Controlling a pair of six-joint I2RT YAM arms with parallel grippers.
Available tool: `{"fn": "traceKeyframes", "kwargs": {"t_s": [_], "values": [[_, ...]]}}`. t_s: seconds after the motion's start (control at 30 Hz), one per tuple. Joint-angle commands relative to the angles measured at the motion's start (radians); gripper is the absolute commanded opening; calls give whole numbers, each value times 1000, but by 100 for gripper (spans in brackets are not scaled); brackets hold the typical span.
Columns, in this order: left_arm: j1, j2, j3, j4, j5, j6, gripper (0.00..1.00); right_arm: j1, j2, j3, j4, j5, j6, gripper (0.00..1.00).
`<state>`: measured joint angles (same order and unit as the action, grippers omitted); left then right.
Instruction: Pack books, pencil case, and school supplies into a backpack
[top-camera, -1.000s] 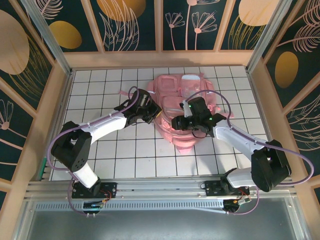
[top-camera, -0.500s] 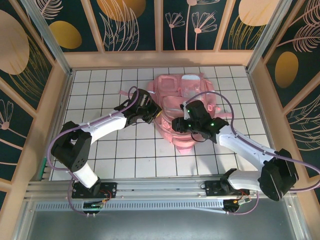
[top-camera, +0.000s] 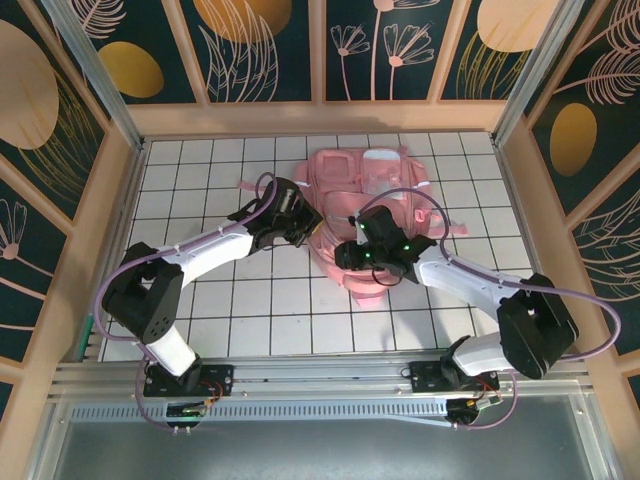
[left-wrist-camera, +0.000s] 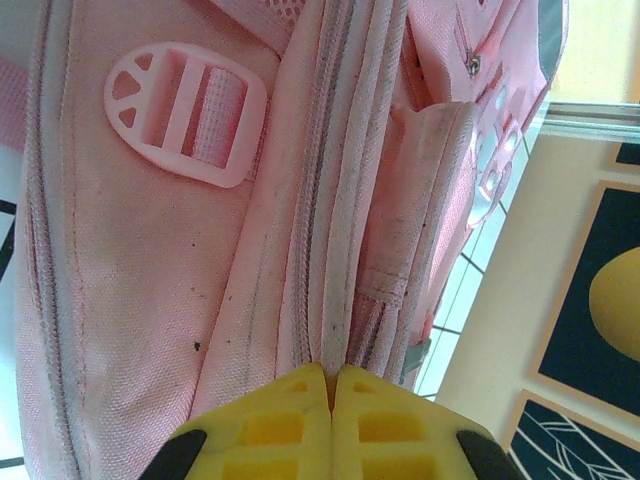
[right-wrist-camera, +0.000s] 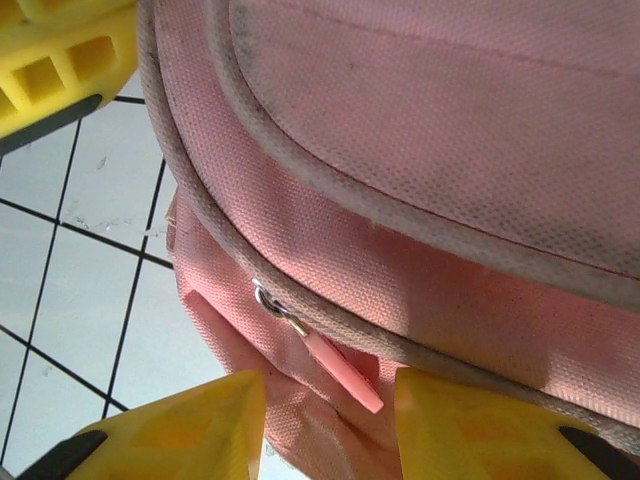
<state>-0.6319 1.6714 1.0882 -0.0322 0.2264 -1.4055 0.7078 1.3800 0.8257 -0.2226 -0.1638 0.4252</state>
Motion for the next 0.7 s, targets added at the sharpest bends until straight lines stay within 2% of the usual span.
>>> {"fn": "traceKeyframes", "kwargs": {"t_s": [0.0,0.13,0.43,0.57,0.63,0.67], "values": [[-1,-34,9,77,31,-45,0,5,31,-19,113,-3,-17,38],[-1,-39,3,81,28,-51,0,6,42,-30,167,-26,-13,25],[-1,-42,-18,104,28,-69,0,18,64,-54,246,12,49,26],[-3,-45,-22,104,26,-73,0,30,78,-45,260,78,69,31],[-3,-47,-22,104,22,-74,0,53,91,-20,229,172,70,28],[-4,-48,-23,104,22,-75,0,63,98,-8,218,233,70,22]]}}
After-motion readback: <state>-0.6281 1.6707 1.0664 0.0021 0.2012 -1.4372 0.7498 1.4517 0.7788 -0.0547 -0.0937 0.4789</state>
